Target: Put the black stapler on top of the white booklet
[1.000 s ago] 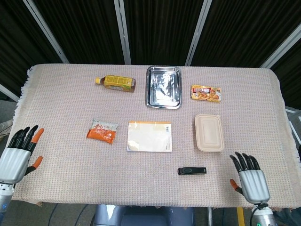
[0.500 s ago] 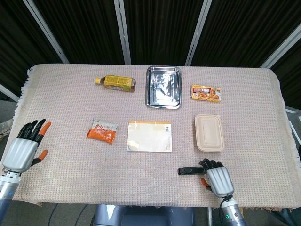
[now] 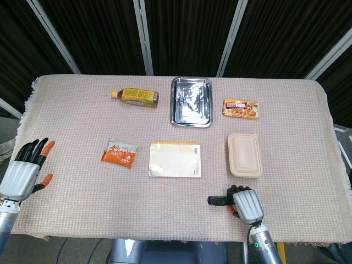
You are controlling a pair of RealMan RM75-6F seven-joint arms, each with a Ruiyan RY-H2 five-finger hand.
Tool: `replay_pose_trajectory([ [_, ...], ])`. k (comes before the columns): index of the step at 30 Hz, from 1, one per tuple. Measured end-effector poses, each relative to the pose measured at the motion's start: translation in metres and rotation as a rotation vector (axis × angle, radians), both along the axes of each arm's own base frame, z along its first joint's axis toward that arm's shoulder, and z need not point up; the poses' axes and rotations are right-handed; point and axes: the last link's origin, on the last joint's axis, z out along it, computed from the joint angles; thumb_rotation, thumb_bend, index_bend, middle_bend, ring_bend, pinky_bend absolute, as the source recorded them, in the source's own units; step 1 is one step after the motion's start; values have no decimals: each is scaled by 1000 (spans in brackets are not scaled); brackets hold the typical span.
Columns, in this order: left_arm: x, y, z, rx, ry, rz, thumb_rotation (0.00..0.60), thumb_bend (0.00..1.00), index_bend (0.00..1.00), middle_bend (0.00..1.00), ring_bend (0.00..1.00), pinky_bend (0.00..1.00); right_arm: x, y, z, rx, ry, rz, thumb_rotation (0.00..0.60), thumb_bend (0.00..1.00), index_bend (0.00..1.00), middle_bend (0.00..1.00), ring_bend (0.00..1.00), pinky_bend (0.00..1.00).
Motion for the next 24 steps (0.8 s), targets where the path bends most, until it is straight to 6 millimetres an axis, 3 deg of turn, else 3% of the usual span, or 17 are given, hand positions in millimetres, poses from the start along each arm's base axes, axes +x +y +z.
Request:
replay_pose_trajectory([
  [11,-3,3,1,-2,-5,17,600,308,0,0,0,104,18,-12,-6,-14,39,55,600,372,696,521,600,738],
  [24,-12,10,0,3,-3,68,600,310,0,0,0,104,72,-33,-1,0,39,191,600,372,696,521,600,738],
])
